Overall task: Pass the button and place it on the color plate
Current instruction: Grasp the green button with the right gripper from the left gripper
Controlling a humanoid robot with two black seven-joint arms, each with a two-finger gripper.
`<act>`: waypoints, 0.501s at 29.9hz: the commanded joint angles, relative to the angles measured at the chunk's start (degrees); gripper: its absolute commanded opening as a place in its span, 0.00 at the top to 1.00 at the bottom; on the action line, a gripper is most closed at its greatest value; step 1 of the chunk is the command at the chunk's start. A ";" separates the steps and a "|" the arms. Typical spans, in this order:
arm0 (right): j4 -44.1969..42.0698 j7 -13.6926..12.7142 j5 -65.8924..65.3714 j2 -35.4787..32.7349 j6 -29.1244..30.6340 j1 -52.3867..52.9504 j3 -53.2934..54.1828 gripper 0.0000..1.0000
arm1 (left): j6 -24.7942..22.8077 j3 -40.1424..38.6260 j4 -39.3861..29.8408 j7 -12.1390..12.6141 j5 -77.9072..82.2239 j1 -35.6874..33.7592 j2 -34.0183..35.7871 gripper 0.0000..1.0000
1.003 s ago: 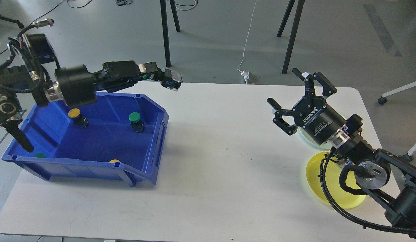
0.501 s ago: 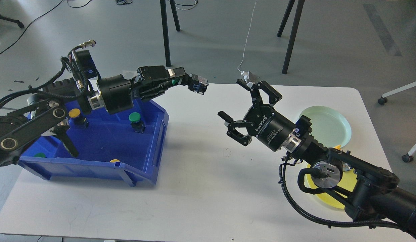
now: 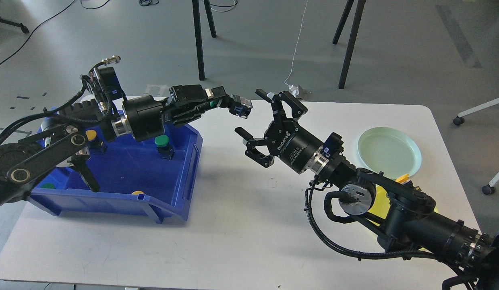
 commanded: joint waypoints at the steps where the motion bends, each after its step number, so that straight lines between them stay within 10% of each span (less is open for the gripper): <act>1: -1.31 0.00 -0.02 1.84 0.01 0.75 0.00 0.01 | 0.00 -0.02 0.17 0.00 0.00 0.08 0.00 0.90; 8: -1.75 -0.08 0.25 2.55 -1.22 1.99 0.00 0.08 | 0.00 -0.02 0.34 0.00 0.00 0.08 0.00 0.90; 15: -1.75 -0.43 -0.19 2.64 -2.62 2.07 -0.61 0.88 | 0.00 -0.02 0.34 0.00 0.00 0.08 0.00 0.90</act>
